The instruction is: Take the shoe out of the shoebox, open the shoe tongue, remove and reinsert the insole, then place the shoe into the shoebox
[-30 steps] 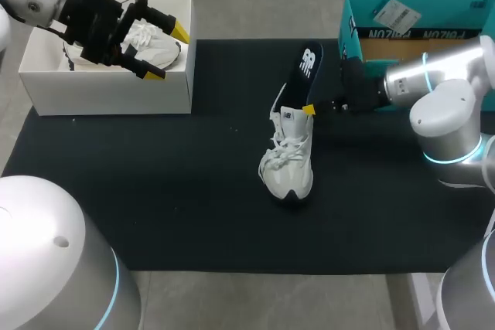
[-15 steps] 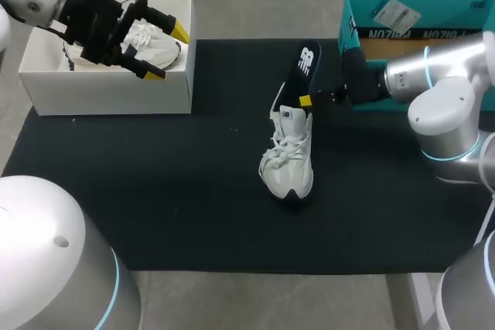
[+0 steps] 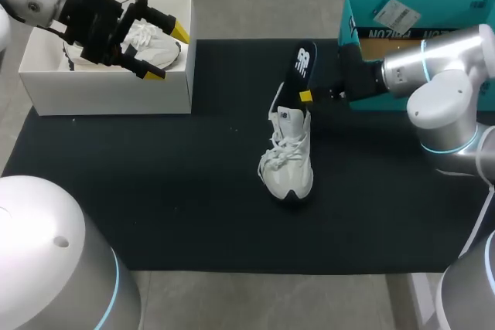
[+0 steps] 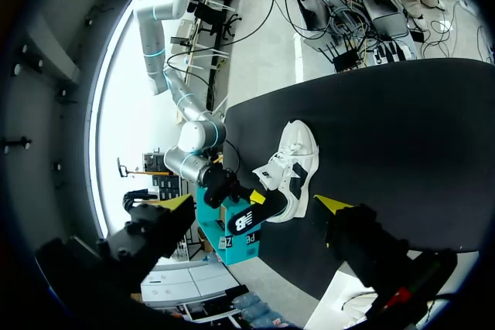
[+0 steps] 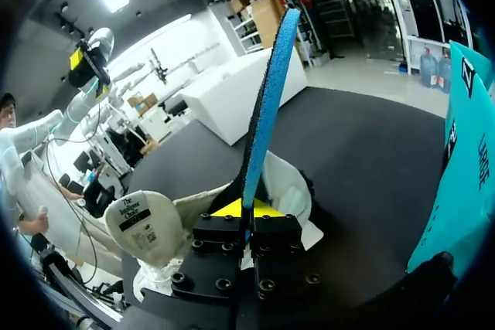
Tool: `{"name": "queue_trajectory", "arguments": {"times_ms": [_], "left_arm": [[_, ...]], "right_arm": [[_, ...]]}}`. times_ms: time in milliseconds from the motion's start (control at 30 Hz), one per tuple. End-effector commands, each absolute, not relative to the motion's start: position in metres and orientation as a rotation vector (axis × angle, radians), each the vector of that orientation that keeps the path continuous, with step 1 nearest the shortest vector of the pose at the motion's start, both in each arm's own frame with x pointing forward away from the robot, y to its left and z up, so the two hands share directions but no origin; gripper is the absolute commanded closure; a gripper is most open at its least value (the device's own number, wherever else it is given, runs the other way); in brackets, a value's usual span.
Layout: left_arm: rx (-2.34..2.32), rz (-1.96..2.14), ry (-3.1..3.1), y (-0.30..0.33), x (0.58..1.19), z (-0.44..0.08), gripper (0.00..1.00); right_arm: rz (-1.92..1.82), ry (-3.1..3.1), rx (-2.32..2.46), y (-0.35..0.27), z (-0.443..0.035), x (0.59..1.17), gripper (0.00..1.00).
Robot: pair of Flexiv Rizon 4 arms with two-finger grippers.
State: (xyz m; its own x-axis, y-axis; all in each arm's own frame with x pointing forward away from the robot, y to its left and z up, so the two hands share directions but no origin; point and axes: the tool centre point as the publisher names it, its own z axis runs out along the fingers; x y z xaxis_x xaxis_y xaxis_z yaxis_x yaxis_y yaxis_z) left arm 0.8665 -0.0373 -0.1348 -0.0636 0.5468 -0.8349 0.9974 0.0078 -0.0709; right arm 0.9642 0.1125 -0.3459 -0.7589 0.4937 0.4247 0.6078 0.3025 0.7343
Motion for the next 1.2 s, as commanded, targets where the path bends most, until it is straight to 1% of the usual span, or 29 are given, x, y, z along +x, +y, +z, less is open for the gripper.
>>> {"name": "queue_trajectory", "arguments": {"times_ms": [33, 367, 600, 1000, 1033, 1067, 1100, 1200], "left_arm": [[1.602, -0.938, 1.678, -0.037, 0.866, -0.134, 0.00], [1.602, -0.938, 1.678, -0.037, 0.866, -0.134, 0.00], [1.602, -0.938, 1.678, -0.037, 0.866, -0.134, 0.00], [1.602, -0.938, 1.678, -0.037, 0.866, -0.134, 0.00], [1.602, -0.938, 1.678, -0.037, 0.866, -0.134, 0.00], [1.602, -0.938, 1.678, -0.037, 0.866, -0.134, 0.00], [1.602, -0.938, 1.678, -0.037, 0.866, -0.134, 0.00], [1.602, -0.938, 1.678, -0.037, 0.866, -0.134, 0.00]], "right_arm": [[-1.366, -2.480, -1.021, 0.115, -0.345, 0.964, 1.00], [-1.301, -2.475, -0.954, 0.115, -0.349, 0.951, 1.00], [-1.379, -2.349, -0.967, 0.114, -0.353, 0.942, 1.00], [-1.252, -2.350, -0.893, 0.121, -0.364, 0.925, 1.00], [-1.271, -2.343, -0.905, 0.121, -0.364, 0.927, 0.93], [-1.278, -2.344, -0.910, 0.121, -0.362, 0.929, 0.64], [-1.282, -2.356, -0.913, 0.121, -0.361, 0.931, 0.60], [-1.307, -2.373, -0.926, 0.120, -0.356, 0.939, 0.58]]}}
